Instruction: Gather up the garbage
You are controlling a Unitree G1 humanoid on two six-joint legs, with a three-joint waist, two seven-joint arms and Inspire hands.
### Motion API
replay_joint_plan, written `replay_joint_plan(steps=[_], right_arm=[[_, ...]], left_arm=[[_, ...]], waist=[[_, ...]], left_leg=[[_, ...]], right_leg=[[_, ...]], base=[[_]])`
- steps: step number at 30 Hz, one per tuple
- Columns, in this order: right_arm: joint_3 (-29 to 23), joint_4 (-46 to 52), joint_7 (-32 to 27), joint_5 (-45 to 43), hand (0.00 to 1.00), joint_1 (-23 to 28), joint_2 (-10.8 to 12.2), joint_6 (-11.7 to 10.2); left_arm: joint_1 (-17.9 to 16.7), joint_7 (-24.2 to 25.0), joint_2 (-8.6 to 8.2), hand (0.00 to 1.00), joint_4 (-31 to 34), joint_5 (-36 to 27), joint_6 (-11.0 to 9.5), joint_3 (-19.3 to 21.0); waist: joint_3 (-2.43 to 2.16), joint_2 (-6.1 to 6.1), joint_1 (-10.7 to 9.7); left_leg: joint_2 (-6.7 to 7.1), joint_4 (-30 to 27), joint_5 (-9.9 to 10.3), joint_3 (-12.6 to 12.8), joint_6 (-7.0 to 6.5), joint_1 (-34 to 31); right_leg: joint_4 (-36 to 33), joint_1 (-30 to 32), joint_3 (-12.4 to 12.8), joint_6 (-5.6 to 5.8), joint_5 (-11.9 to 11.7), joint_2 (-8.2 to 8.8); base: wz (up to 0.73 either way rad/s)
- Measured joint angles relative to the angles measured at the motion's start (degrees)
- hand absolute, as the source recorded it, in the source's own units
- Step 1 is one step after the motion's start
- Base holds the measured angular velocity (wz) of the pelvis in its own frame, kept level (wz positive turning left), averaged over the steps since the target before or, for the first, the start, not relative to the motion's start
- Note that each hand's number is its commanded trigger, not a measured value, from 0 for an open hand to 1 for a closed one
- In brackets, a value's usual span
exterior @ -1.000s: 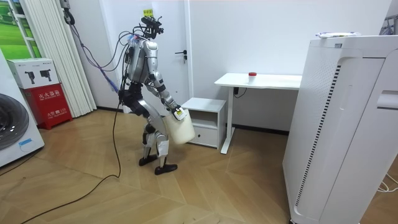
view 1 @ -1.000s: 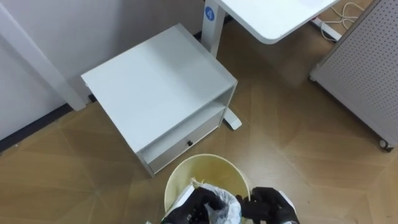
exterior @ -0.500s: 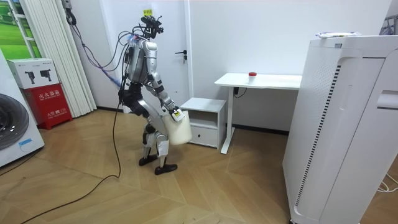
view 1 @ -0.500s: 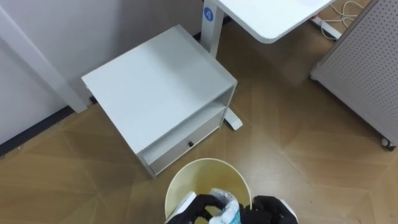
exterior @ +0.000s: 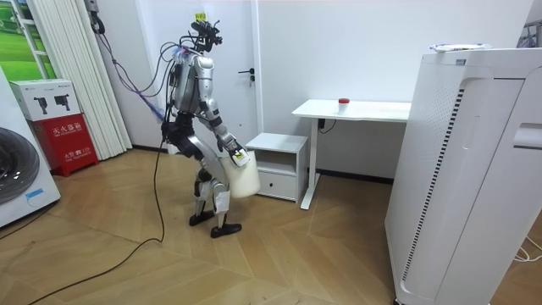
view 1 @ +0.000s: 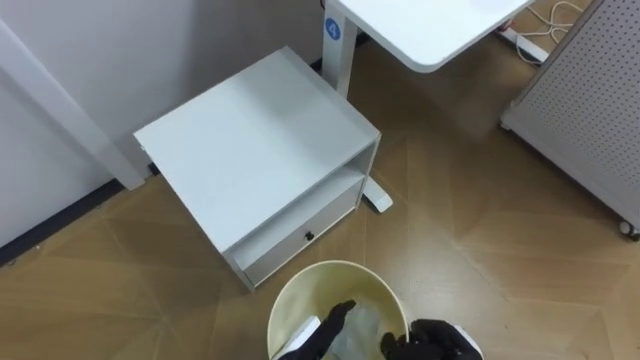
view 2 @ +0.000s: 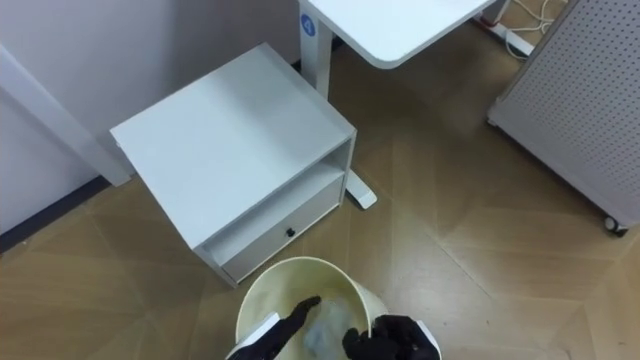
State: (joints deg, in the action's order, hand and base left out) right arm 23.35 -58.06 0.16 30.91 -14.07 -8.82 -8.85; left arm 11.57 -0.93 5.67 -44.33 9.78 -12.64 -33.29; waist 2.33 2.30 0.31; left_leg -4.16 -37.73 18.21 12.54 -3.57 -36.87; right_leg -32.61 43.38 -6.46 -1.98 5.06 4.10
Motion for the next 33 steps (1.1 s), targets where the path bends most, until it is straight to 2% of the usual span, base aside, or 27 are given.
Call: replay_joint_plan(steps=[5,8,11,15,18,21,23,24,26,27,28,31,33], right_arm=[[-0.3,-0.2,0.2,0.0,1.00,0.8,-0.8,0.0],[-2.7,-0.5,0.8,-1.0,1.00,0.9,-1.2,0.0],[-3.4,-0.6,2.0,-0.3,1.00,0.9,-3.6,0.0],[-6.8,-0.7,2.5,-0.5,1.00,1.4,-4.9,0.0],[-10.0,2.2,2.4,-2.9,1.00,4.7,-4.8,-0.7],[-11.3,3.4,2.4,-5.2,1.00,7.2,-4.7,-2.2],[-11.4,5.9,1.9,-5.7,1.00,9.3,-4.8,-2.4],[-11.6,7.3,1.7,-5.8,1.00,10.5,-4.8,-2.5],[-11.6,7.6,1.9,-5.8,1.00,11.5,-4.7,-2.5],[-11.6,7.6,1.9,-5.7,1.00,12.0,-4.7,-2.6],[-11.6,8.0,1.9,-5.6,1.00,12.0,-4.6,-2.6],[-11.6,10.1,2.0,-5.4,1.00,13.7,-4.5,-2.7],[-11.6,10.6,2.0,-5.4,1.00,14.3,-4.5,-2.8]], left_arm=[[-0.3,0.5,1.28,0.00,0.1,0.6,-0.8,0.6],[-0.7,0.6,2.82,0.00,1.7,4.7,-0.8,0.9],[-1.0,1.5,3.97,0.00,2.3,5.5,-1.2,1.0],[-2.8,2.4,7.46,0.00,8.7,5.7,-1.4,1.8],[-5.9,2.4,9.59,0.00,16.3,8.2,-1.6,4.7],[-6.7,1.4,9.51,0.00,20.3,10.2,-3.3,7.4],[-7.7,0.5,9.49,0.00,24.5,11.1,-3.7,9.5],[-8.5,-1.1,9.41,0.00,27.0,11.1,-4.6,11.0],[-9.7,-3.1,8.84,0.00,28.7,11.2,-6.1,13.0],[-10.3,-4.6,8.37,0.00,28.9,11.2,-6.5,14.1],[-10.7,-5.8,8.03,0.00,29.6,11.2,-6.5,15.6],[-11.3,-8.2,8.11,0.00,33.2,11.2,-6.5,17.7],[-11.6,-10.1,7.86,0.00,34.7,11.1,-6.9,18.5]], waist=[[0.05,0.00,-0.2],[0.16,-0.15,-0.6],[0.35,-0.79,-1.2],[0.24,-1.06,-2.1],[0.10,-1.28,-3.3],[-0.27,-1.85,-3.5],[-0.64,-2.34,-3.7],[-0.67,-2.37,-3.6],[-0.84,-2.58,-3.0],[-1.16,-2.92,-2.6],[-1.40,-3.26,-2.6],[-1.49,-3.35,-3.2],[-1.60,-3.12,-3.1]], left_leg=[[-0.05,0.7,0.0,0.4,0.01,2.1],[-0.07,1.4,0.0,0.6,0.01,4.0],[0.19,3.5,0.0,1.1,-0.01,7.4],[0.97,6.4,-0.4,1.8,0.03,11.6],[1.40,8.7,-0.4,2.5,0.01,15.3],[1.58,10.8,-0.3,4.0,0.01,19.7],[1.49,12.4,-0.1,4.7,0.00,21.9],[1.38,13.6,-0.1,5.8,0.00,23.7],[1.12,15.4,0.0,7.5,0.16,27.5],[0.80,16.4,0.1,8.9,0.42,29.7],[0.58,17.0,0.4,9.6,0.65,31.2],[0.28,18.6,0.4,10.1,1.05,34.6],[0.36,19.6,0.3,10.3,1.39,36.7]], right_leg=[[0.9,-1.9,-0.1,0.01,0.0,0.01],[1.6,-3.7,0.1,0.10,0.0,-0.12],[3.2,-6.8,0.3,0.43,-0.2,-0.16],[4.0,-9.8,1.0,0.87,-0.1,-0.01],[4.6,-12.5,1.6,1.39,0.6,-0.16],[5.9,-15.7,1.4,1.52,0.6,-0.46],[7.0,-17.6,0.7,1.54,0.6,-0.54],[7.6,-18.9,0.1,1.55,0.6,-0.47],[8.4,-21.4,-1.8,1.39,0.5,-0.26],[9.0,-23.0,-3.7,0.95,0.2,-0.31],[9.2,-23.9,-4.7,0.70,0.2,-0.37],[10.1,-26.9,-6.4,0.27,0.4,-0.63],[10.1,-28.1,-6.3,0.05,0.7,-1.03]], base=[[-0.03],[-0.04],[-0.06],[-0.08],[-0.11],[-0.26],[-0.28],[-0.35],[-0.47],[-0.54],[-0.48],[-0.15],[-0.14]])
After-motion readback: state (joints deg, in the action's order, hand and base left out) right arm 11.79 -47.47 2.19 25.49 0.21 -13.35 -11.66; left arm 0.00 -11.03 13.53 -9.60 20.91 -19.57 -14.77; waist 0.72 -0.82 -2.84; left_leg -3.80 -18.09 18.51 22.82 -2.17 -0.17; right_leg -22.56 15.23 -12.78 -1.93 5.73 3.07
